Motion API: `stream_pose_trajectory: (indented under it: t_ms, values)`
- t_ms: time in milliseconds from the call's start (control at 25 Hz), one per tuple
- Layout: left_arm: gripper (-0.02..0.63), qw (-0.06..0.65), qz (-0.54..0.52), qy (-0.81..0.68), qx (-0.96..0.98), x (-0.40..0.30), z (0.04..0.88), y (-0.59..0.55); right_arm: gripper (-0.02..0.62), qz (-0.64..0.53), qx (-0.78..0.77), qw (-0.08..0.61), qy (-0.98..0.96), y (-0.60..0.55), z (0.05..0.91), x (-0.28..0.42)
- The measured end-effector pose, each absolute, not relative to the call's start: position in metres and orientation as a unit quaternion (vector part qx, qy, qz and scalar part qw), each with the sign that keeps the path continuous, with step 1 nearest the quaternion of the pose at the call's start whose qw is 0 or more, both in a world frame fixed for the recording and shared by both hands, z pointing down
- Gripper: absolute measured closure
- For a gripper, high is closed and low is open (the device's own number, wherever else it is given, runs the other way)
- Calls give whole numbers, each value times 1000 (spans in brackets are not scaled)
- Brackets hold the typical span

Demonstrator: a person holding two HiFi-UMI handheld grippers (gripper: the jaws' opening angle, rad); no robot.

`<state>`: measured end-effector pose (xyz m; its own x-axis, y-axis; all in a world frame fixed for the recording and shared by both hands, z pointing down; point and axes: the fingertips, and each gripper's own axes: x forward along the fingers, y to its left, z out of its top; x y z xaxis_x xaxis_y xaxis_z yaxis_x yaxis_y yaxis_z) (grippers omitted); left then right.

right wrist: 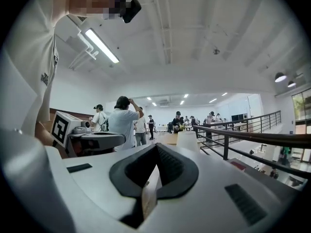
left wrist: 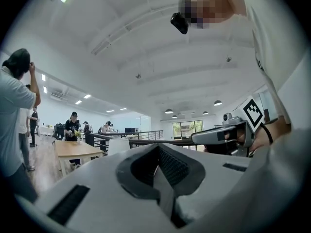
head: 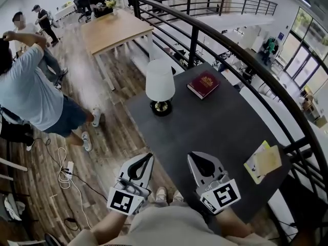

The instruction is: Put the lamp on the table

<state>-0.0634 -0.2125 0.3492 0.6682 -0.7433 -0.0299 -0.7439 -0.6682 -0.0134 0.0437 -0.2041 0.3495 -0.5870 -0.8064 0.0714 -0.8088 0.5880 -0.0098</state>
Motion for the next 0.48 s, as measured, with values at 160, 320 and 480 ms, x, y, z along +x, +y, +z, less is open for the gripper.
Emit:
stream_pose_trajectory:
  t_ms: [160,320,480]
  values:
    - [601,12,10,406,-914,-59,349,-214,595,19,450,25,-892,-204,349,43]
    - [601,14,9,403,-915,-58,350,-215,595,26,448,20,-893,-205,352,41]
    - [601,14,6,403,-915,-58,348,-211,595,23,440,25,-897,-199,350,38]
